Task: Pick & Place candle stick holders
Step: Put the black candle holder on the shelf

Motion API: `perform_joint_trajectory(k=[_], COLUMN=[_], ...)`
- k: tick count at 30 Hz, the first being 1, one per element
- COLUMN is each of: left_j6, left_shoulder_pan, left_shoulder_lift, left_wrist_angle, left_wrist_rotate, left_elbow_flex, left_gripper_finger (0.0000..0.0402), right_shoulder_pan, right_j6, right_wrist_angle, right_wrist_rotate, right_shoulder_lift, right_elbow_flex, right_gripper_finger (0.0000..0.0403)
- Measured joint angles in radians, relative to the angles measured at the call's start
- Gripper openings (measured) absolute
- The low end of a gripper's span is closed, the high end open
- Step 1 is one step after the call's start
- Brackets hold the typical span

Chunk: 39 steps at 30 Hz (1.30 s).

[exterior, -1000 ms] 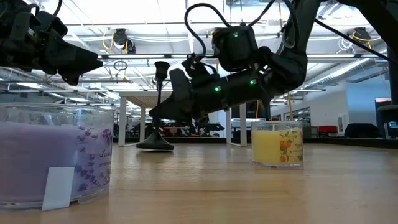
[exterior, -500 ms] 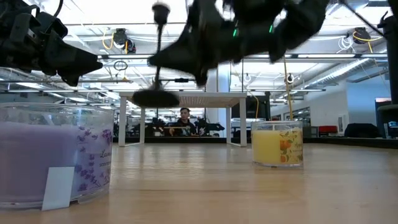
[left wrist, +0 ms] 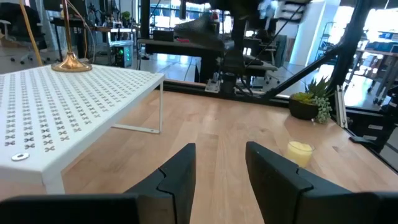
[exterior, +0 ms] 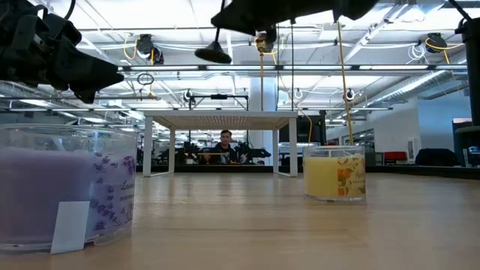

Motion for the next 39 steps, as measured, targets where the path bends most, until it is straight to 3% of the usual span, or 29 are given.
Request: perform_joint_trajectory(k=[5,17,24,28,39], left_j6=[0.0,0.005,0.005,0.02,0.04], left_shoulder_pan=[0.0,0.0,0.0,0.0,0.0], left_shoulder_lift=[0.0,0.0,0.0,0.0,0.0], left_wrist_angle=[0.021,0.012,0.012,0.012,0.014], left_wrist_rotate=[0.0,-0.001,-0.001,-0.001,-0.002], left_elbow_flex=[0.0,0.0,0.0,0.0,0.0], left_gripper_finger=[0.0147,0.0147,0.0147,0.0147,0.0147], right_shoulder_pan=[-0.118,-0.317,-0.375,-0.4,-0.42], right_j6=[0.025,0.087,0.073,0.087,0.096], right_wrist_angle=[-0.123,-0.045,-0.031,-0.033,0.019], right_wrist_rotate=[0.0,-0.058,-0.06,-0.169,-0.267], right_shoulder_lift=[0.047,0.199,0.197,0.196,0.196], right_elbow_flex=[0.084,0.122,0.123,0.123,0.123], right_gripper_finger=[0.001,0.0014,0.0013,0.0013,0.0013])
